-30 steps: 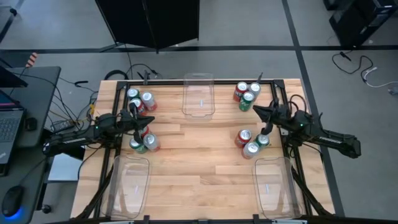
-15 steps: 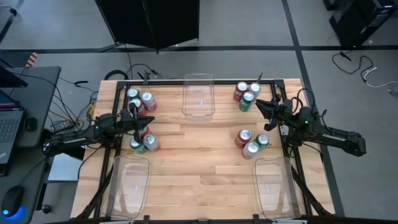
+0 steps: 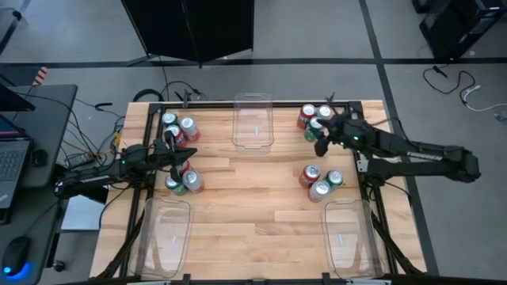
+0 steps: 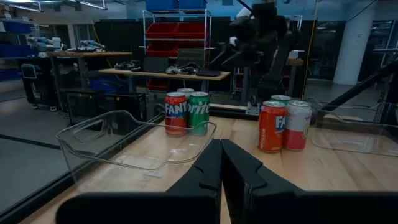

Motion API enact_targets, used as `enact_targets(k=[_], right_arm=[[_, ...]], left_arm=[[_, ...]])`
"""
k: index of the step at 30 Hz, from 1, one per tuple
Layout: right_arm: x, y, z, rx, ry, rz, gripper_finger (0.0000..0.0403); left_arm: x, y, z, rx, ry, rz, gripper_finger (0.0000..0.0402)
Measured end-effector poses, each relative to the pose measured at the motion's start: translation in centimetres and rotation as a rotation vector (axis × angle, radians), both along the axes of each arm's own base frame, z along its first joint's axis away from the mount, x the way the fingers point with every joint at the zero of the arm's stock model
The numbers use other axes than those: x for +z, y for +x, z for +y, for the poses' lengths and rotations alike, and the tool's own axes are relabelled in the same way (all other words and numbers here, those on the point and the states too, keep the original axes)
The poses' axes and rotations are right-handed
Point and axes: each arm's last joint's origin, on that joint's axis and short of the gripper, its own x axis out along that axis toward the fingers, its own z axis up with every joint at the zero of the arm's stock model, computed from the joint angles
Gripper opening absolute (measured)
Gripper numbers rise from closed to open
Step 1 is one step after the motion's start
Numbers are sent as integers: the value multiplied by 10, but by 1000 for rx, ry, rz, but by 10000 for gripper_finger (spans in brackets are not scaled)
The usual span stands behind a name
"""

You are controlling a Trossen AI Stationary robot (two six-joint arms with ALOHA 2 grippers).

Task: Sort soda cans
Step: Put the top right green soda can into the top transparent bin

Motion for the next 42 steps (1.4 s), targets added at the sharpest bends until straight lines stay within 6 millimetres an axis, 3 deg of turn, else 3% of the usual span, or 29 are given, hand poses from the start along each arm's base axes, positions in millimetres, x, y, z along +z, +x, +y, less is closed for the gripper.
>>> enact_targets(k=[10, 24, 35, 42], right_arm=[[18, 34, -30, -177, 120, 305, 282], [5, 52, -81, -397, 475, 461, 329], [-26, 64, -91, -414, 581, 608, 330], [-31, 74, -80, -288, 659, 613, 331]], left_arm=[[0, 0, 0, 0, 0, 0, 11], [0, 0, 0, 0, 0, 0, 11], [0, 0, 0, 0, 0, 0, 11], [0, 0, 0, 0, 0, 0, 11]])
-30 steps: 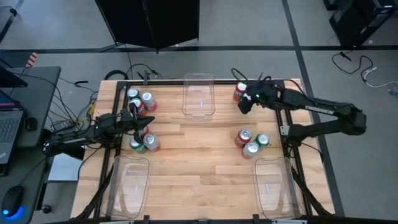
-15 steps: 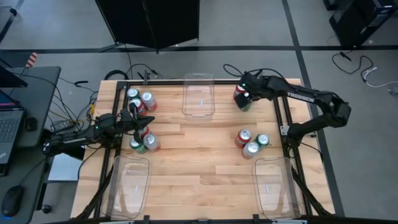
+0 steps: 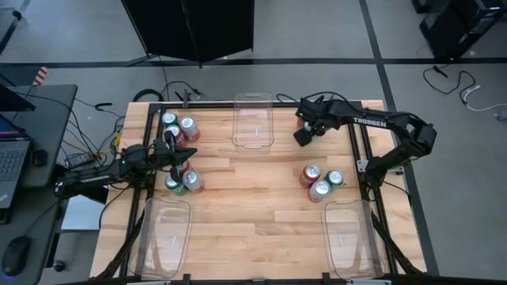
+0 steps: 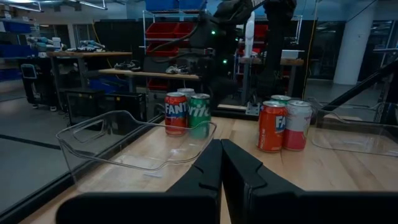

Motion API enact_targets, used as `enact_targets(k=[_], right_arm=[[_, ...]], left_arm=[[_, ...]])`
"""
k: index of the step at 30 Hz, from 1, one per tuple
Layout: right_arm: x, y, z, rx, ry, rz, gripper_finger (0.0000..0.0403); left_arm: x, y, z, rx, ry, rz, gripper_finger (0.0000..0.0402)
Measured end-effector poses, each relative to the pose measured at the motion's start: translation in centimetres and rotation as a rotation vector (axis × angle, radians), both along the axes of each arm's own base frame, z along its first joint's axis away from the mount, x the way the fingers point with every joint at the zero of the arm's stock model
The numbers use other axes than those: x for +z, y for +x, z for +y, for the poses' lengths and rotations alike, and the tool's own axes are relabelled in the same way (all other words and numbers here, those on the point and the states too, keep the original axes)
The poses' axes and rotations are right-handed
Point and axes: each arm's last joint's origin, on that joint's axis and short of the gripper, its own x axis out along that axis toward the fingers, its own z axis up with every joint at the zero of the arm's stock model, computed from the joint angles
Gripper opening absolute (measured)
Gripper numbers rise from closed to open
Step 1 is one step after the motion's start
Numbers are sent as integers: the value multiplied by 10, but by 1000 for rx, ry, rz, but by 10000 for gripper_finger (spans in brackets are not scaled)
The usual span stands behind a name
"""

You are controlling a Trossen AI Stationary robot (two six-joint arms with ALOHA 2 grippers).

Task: Sort soda cans
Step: Put the top right green soda can into the top transparent bin

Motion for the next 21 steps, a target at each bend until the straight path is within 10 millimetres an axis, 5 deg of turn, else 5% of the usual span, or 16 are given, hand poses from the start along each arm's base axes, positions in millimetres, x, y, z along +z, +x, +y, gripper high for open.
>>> enact_targets(k=[21], right_arm=[[16, 34, 34, 247, -113, -102, 343]], left_arm=[[0, 0, 0, 0, 0, 0, 11]])
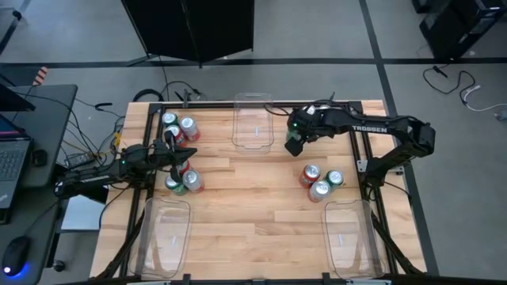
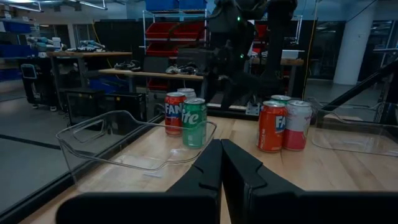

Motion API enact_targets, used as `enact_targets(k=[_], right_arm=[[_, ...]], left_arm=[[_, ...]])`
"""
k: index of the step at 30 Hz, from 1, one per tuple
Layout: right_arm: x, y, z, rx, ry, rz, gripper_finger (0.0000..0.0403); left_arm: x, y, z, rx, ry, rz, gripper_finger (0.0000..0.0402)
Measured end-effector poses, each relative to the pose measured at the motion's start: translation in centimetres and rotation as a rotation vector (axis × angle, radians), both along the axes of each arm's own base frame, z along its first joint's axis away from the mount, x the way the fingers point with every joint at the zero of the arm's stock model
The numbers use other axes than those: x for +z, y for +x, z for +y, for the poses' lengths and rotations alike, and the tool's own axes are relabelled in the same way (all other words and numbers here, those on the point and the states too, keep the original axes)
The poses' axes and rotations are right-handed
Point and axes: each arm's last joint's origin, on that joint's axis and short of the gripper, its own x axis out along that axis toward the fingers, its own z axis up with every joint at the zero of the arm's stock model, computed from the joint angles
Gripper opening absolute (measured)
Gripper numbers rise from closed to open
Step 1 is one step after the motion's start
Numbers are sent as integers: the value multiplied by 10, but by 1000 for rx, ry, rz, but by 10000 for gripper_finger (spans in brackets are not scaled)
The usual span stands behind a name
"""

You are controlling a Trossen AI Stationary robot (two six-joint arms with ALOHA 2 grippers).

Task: Sort soda cans
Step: Put the top right green soda can into the top transparent bin

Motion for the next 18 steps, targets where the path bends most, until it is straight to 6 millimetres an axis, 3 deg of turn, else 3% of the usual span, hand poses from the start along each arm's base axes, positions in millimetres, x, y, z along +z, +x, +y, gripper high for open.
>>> enact_targets(k=[7, 18], right_arm=[[12, 3, -8, -1, -155, 18, 346], [13, -1, -31, 48, -222, 18, 350]], left_arm=[[0, 0, 0, 0, 0, 0, 11], [0, 0, 0, 0, 0, 0, 11]])
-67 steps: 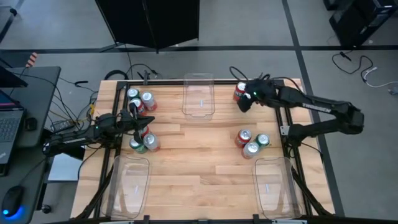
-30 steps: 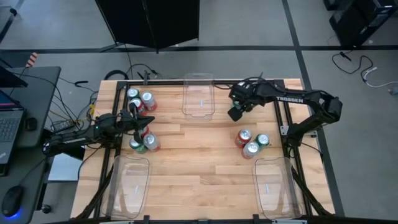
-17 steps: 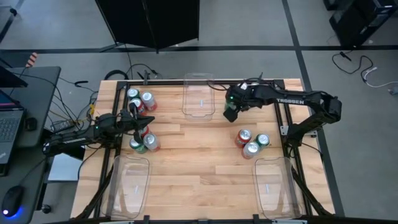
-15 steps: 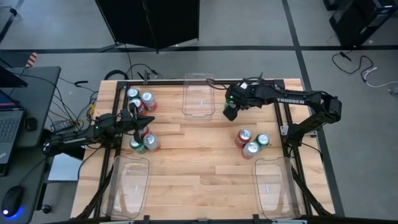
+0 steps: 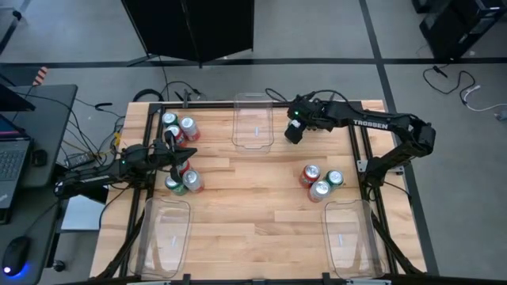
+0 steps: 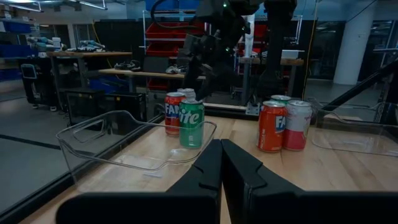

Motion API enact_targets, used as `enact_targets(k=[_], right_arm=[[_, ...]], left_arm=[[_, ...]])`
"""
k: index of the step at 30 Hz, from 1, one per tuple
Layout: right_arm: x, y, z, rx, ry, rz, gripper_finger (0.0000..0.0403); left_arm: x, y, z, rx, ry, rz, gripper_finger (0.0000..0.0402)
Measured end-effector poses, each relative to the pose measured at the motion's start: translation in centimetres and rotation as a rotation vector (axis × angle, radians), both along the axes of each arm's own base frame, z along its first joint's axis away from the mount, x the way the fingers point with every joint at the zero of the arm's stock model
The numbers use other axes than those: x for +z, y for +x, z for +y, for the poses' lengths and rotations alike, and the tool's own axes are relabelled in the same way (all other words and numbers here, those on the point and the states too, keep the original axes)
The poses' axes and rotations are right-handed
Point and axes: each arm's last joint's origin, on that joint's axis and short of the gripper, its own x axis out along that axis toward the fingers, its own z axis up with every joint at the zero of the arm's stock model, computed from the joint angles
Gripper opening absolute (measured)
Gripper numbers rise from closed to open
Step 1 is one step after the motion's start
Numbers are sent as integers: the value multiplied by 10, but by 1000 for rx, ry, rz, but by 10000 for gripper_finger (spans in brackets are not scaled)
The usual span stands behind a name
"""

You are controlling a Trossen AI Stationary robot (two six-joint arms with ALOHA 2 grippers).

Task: Sort soda cans
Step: Put the top right green soda can into the top transparent bin

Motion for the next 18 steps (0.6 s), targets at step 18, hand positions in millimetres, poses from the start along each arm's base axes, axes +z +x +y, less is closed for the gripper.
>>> enact_targets(k=[18], right_arm=[[-10, -1, -4, 84, 62, -45, 350]], left_arm=[[0, 0, 0, 0, 0, 0, 11]])
